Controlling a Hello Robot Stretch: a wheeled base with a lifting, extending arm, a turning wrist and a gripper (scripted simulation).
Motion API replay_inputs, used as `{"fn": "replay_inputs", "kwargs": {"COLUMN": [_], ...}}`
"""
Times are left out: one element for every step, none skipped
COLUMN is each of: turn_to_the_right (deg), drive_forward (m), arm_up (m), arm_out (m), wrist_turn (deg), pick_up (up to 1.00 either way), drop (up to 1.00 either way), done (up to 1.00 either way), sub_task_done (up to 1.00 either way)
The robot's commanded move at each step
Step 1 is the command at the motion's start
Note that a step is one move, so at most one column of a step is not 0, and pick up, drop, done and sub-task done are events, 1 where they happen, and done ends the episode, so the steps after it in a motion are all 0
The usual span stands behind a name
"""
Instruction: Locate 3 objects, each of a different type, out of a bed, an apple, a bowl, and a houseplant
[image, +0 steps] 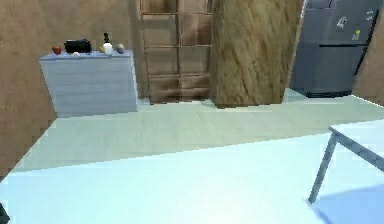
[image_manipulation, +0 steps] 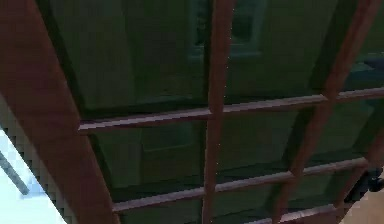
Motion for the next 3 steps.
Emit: {"fn": "replay_inputs", "kwargs": {"turn_to_the_right": [-9.0, 0.0, -15.0], "drive_forward": [0.00, 0.45, 0.00], "arm_up": [0.00, 0.00, 0.00], "arm_out": [0.00, 0.00, 0.00], "wrist_turn": [0.0, 0.0, 0.0], "pick_up": [0.00, 0.00, 0.00], "drop": [0.00, 0.00, 0.00], "done": [0.00, 0.00, 0.00], "sub_task_done": [0.00, 0.00, 0.00]}}
